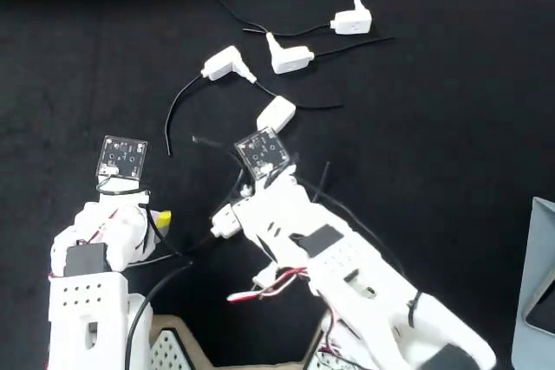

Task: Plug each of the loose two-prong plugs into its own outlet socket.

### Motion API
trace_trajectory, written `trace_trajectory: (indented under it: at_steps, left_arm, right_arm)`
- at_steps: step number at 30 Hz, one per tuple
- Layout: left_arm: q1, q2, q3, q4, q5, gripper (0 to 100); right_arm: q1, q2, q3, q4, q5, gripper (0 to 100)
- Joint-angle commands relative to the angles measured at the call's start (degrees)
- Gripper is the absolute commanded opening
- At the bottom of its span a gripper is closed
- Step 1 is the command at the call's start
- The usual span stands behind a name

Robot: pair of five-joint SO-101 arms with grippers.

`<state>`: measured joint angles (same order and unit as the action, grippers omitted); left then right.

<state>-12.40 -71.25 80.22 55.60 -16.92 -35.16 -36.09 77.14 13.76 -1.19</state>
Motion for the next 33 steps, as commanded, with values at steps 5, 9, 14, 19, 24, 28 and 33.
trace_trajectory:
  at_steps: [5, 9, 14, 19, 24, 28, 33]
  left_arm:
    - [-0.48, -0.62, 0.13, -0.97, 0.18, 27]
    - [-0.48, -0.62, 0.13, -0.97, 0.09, 27]
    - [-0.48, -0.62, 0.13, -0.97, 0.09, 27]
    - [-0.31, -0.62, 0.13, -0.97, 0.09, 27]
    - [-0.22, -0.62, 0.13, -0.97, 0.09, 27]
    - [-0.13, -0.62, 0.22, -0.88, 0.09, 27]
    - [-0.31, -0.62, 0.22, -0.88, 0.09, 27]
  right_arm:
    - [0.88, 4.70, -1.98, -0.97, 2.29, 1.1]
    - [0.97, 4.88, -1.36, -0.97, 5.54, 1.1]
    - [0.97, 3.03, 0.22, -0.97, 5.80, 1.1]
    - [0.97, -2.42, 4.18, -0.97, 5.89, 1.1]
    - [0.97, -6.90, 7.60, -0.97, 5.89, 1.1]
    - [0.97, -7.34, 8.04, -0.97, 5.71, 1.1]
    - [0.88, -7.78, 7.87, 2.81, 5.89, 1.1]
